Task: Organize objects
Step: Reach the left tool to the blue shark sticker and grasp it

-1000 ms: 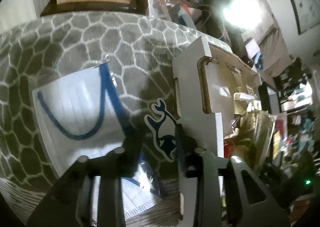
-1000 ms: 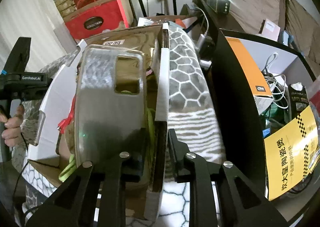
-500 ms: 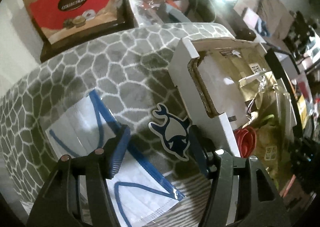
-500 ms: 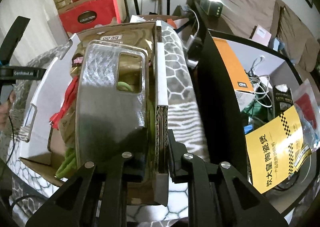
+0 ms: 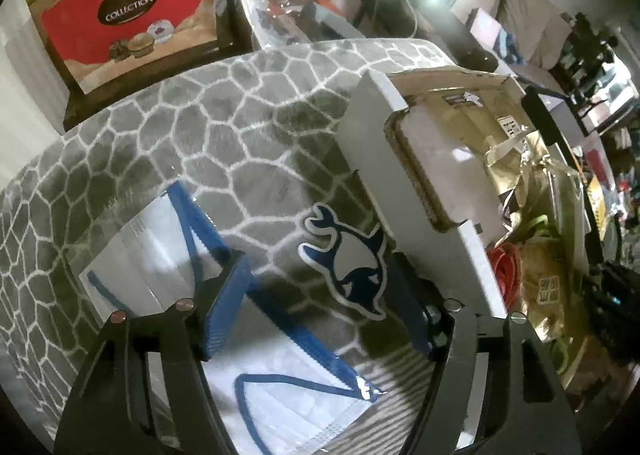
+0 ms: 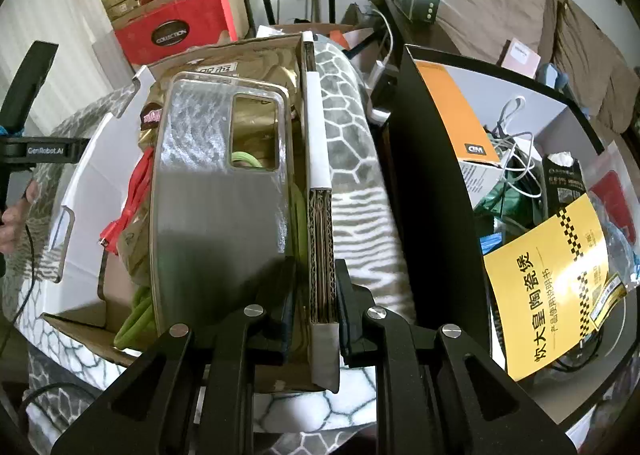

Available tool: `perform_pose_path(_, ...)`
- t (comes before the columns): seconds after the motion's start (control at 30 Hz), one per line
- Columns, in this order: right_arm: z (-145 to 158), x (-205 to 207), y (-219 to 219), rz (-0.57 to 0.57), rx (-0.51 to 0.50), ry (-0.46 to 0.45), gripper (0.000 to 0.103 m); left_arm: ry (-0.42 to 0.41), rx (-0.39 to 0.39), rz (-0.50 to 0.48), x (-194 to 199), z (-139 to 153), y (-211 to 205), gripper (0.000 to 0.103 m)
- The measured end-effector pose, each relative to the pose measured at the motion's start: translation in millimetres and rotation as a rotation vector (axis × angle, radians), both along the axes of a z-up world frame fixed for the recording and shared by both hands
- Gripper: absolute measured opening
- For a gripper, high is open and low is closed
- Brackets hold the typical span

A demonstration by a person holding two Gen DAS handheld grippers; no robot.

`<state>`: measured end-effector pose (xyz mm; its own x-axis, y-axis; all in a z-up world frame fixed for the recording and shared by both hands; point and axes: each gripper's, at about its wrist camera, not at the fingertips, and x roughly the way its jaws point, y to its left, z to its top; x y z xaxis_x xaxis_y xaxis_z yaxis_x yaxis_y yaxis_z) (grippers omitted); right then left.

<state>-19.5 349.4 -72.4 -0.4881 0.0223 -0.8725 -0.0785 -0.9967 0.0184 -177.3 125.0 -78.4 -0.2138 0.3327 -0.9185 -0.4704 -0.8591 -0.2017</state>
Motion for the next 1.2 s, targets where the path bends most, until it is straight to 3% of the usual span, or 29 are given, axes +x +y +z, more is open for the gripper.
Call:
perform_pose_path(0.1, -0.5, -0.1, 2.2, -0.001, -0.010, 0.000, 0.016, 0.033, -0.031, -0.059, 4.2, 1.8, 3.0, 0.068)
perform_pose_path(0.27, -1.3, 0.5, 3.0, -0.002, -0.012, 0.000, 0.016, 0.125, -0.102, -0.263, 19.9, 3.5, 16.7, 0.068)
perform_pose_path(0.37, -1.8, 0.9, 3.3, 0.000, -0.010, 0.000, 0.016, 0.123, -0.073, -0.314, 22.5, 0.2, 18.4, 0.068)
perform_pose_path(0.53, -1.9, 1.2, 0.6, 0.003, -0.006, -0.002, 0.016, 0.176, -0.110, -0.381, 30.7, -7.0, 25.9, 0.068)
perform_pose_path(0.7, -2.0, 1.1, -0.1, 0.004, -0.005, -0.002, 0.017, 0.171, -0.123, -0.376, 23.7, -9.8, 31.4, 0.074)
perform_pose_path(0.83, -1.8, 0.6, -0.2, 0.004, -0.006, -0.002, 0.017, 0.173, -0.112, -0.399, 22.9, -8.4, 30.5, 0.060)
perform_pose_path(0.97, -2.5, 0.7, -0.4, 0.005, -0.006, -0.003, 0.017, 0.159, -0.110, -0.375, 15.4, -5.2, 21.9, 0.034)
perform_pose_path(1.07, -3.1, 0.2, -1.0, 0.005, -0.005, -0.003, 0.017, 0.128, -0.090, -0.339, 10.7, -3.3, 11.3, 0.032)
perform_pose_path(1.2, -3.0, -0.1, -1.0, 0.005, -0.007, -0.003, 0.018, 0.144, -0.084, -0.325, 13.7, -3.3, 6.0, 0.032)
